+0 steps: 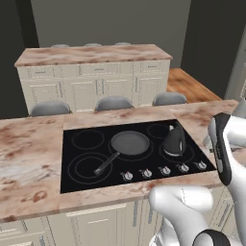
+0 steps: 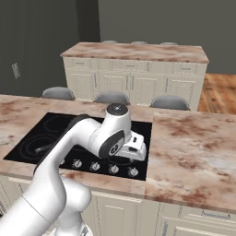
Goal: Pick the kettle from the counter and place it on a stove burner. Then turn the burner on.
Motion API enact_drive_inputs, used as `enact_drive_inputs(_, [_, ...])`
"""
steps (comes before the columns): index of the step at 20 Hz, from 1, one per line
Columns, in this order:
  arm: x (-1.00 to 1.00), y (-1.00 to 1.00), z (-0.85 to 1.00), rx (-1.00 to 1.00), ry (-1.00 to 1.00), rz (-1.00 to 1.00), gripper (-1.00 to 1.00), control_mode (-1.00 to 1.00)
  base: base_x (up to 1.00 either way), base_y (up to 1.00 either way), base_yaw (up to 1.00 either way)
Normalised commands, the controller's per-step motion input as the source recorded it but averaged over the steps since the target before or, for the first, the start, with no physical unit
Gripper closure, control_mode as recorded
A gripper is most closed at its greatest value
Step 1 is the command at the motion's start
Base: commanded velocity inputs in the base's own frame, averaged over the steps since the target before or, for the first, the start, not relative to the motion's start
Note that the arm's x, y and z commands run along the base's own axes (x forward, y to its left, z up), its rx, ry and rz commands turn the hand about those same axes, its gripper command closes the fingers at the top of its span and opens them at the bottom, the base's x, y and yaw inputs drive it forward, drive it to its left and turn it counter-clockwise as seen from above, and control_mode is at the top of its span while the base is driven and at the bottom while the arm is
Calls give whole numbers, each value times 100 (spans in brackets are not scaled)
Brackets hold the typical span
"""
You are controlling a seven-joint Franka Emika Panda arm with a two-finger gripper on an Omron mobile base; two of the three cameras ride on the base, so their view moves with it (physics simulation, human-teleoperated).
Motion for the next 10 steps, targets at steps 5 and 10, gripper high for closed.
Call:
enact_drive_inputs(5, [0, -8, -35, 3, 0, 0, -100, -100, 0, 0, 0])
enact_drive_inputs(10, [0, 0, -25, 2, 2, 0, -100, -100, 0, 0, 0])
